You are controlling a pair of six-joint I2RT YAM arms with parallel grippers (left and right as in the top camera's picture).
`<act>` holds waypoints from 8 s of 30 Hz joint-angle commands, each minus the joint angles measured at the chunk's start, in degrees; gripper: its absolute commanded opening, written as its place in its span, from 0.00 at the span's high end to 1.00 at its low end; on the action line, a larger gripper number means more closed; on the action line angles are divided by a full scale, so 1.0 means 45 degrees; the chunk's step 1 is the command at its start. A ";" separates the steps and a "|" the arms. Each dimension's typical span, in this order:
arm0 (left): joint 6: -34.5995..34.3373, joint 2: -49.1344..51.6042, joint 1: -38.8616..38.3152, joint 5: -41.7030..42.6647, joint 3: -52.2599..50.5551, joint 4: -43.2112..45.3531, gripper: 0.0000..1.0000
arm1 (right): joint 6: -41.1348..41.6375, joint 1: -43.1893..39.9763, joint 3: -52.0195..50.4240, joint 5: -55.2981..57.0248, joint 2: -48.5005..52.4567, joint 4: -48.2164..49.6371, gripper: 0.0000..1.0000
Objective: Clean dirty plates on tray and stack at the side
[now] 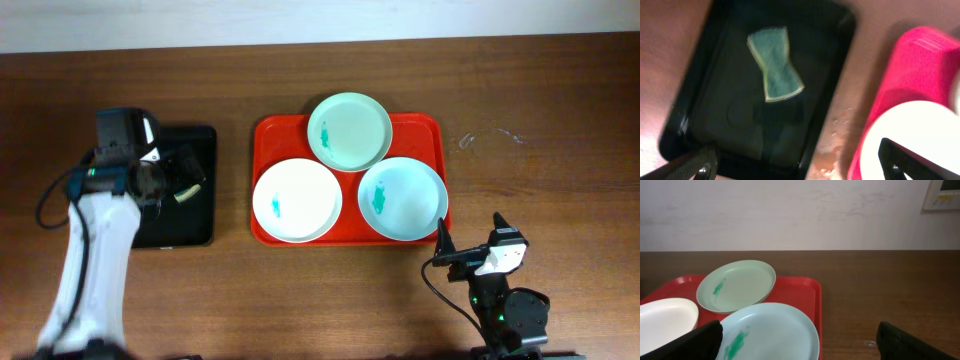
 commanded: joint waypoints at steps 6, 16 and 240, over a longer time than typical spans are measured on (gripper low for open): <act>-0.0554 0.3235 0.0928 0.1098 0.0588 0.0986 0.01 | 0.0049 0.0068 -0.0102 0.0102 -0.0073 -0.0039 0.02; -0.1904 0.3886 0.1049 -0.0991 0.0578 0.3279 0.01 | 0.0049 0.0068 -0.0102 0.0102 -0.0073 -0.0039 0.02; -0.2103 0.0248 -0.3347 -0.1020 0.1851 -0.3104 0.01 | 0.1496 0.4017 1.6611 -0.4099 2.6121 -0.6280 0.72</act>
